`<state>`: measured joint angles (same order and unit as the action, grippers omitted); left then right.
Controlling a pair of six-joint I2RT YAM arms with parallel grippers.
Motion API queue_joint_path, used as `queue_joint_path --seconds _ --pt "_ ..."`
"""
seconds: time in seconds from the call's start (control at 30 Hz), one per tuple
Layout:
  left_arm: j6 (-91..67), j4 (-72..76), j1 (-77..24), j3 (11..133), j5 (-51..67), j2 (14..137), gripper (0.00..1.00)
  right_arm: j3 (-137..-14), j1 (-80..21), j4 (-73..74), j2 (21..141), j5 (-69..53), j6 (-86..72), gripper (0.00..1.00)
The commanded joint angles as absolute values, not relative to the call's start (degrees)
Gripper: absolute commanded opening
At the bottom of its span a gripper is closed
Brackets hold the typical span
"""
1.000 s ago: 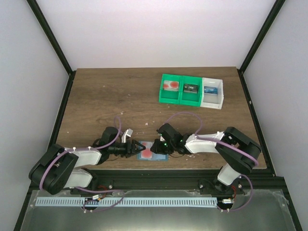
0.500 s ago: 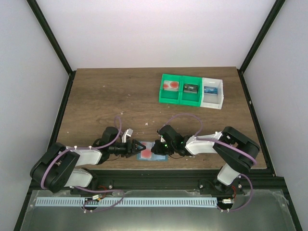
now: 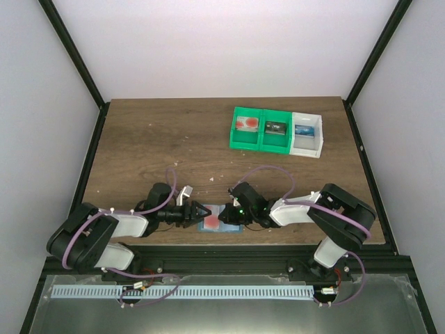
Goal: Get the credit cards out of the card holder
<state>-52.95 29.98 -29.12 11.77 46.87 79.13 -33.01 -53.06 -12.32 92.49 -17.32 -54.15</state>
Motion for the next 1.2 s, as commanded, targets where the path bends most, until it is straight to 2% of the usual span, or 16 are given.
queue_joint_path --seconds 0.0,0.7,1.17 --pt "-55.86 33.65 -29.35 11.36 49.04 78.38 0.7 -31.36 -53.7 -9.56 93.4 -17.01 -54.6 0.0" --pt "-59.13 31.15 -32.24 12.99 48.06 72.05 0.7 -29.49 -53.69 -12.92 93.1 -17.56 -55.5 0.01" --pt "-62.17 35.79 -33.76 13.98 47.97 73.25 0.7 -27.81 -53.7 -16.93 92.65 -18.95 -56.89 0.03"
